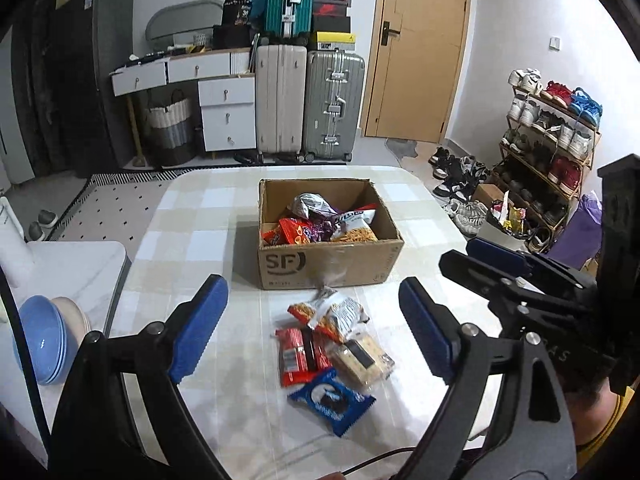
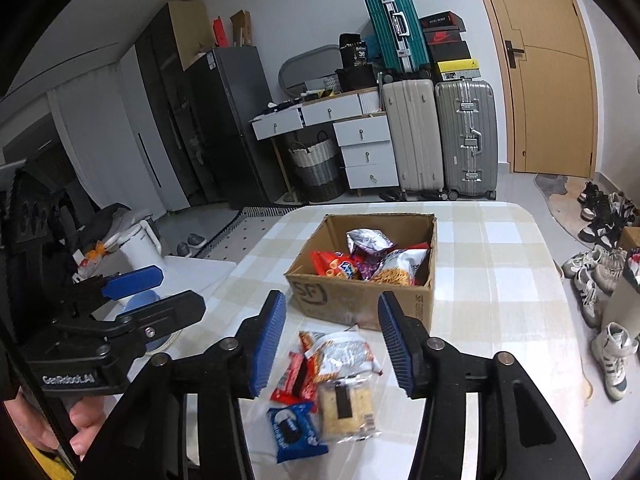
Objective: Organize snacks
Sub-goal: 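Withdraw both tools from the box toward the remaining snacks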
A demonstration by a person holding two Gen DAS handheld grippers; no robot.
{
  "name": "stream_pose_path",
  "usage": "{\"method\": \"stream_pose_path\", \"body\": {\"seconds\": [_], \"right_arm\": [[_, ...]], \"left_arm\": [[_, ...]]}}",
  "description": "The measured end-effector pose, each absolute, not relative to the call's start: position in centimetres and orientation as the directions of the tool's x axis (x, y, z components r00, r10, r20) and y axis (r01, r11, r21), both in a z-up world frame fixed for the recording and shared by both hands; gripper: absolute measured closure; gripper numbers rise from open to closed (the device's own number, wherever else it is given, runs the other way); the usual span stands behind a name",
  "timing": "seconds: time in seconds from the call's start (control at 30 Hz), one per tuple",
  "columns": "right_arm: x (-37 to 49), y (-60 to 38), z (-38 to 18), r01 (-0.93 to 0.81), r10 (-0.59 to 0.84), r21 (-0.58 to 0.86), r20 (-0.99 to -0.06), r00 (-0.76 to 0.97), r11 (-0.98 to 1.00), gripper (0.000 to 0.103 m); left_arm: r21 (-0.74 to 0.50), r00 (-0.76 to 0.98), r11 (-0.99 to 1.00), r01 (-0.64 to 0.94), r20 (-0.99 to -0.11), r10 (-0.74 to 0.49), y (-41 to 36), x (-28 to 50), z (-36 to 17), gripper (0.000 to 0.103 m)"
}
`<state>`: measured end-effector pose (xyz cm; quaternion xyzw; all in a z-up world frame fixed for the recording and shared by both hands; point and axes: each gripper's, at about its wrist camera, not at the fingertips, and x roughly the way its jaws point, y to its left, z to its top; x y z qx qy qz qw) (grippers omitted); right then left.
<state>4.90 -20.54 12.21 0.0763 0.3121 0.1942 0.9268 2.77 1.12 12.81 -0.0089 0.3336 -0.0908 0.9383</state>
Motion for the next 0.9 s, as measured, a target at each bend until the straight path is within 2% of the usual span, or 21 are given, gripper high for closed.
{"method": "stream_pose_path", "body": {"seconds": [0.07, 0.13, 0.17, 0.2, 0.33, 0.53, 0.63, 0.7, 0.9], "right_arm": [[3.7, -20.5, 11.8, -0.299, 0.393, 0.258, -0.529, 0.752, 0.919, 0.041], [2.2, -20.6, 11.1, -0.278, 0.366, 0.245, -0.494, 0.789, 0.929, 0.028], [1.7, -20.7, 10.8, -0.276, 0.366, 0.249, -0.482, 0.796, 0.928, 0.027], [1.1, -20.7, 10.0, -0.284, 0.380, 0.264, -0.469, 0.798, 0.922, 0.027], [0.6, -20.0, 6.9, -0.291, 0.395, 0.274, -0.504, 0.768, 0.917, 0.027], [0.1, -18.7, 2.1, -0.329, 0.403, 0.232, -0.537, 0.741, 0.915, 0.026], [0.5, -18.8, 0.6, -0.334, 0.423, 0.260, -0.556, 0.716, 0.906, 0.026], [1.1, -18.7, 0.1, -0.322, 0.420, 0.270, -0.577, 0.701, 0.907, 0.026], [1.6, -18.7, 0.0, -0.312, 0.417, 0.276, -0.595, 0.687, 0.909, 0.026]], "left_arm": [[-0.064, 0.786, 0.986, 0.153, -0.597, -0.161, 1.2, 0.8, 13.0, 0.017], [-0.041, 0.820, 0.990, 0.135, -0.556, -0.135, 1.3, -1.3, 13.2, 0.014], [-0.035, 0.832, 0.992, 0.124, -0.541, -0.124, 1.4, -2.2, 13.2, 0.011], [-0.036, 0.838, 0.993, 0.114, -0.533, -0.116, 1.6, -2.9, 13.0, 0.000], [-0.064, 0.868, 0.995, 0.079, -0.486, -0.100, 2.7, -4.9, 11.1, 0.001], [-0.115, 0.838, 0.992, 0.051, -0.535, -0.105, 5.0, -2.7, 5.8, 0.001], [-0.116, 0.825, 0.992, 0.040, -0.557, -0.098, 5.4, -1.4, 3.3, 0.001], [-0.107, 0.800, 0.993, 0.047, -0.591, -0.102, 5.1, -0.5, 2.6, 0.001], [-0.091, 0.790, 0.994, 0.058, -0.605, -0.102, 4.5, 0.8, 2.0, 0.001]]}}
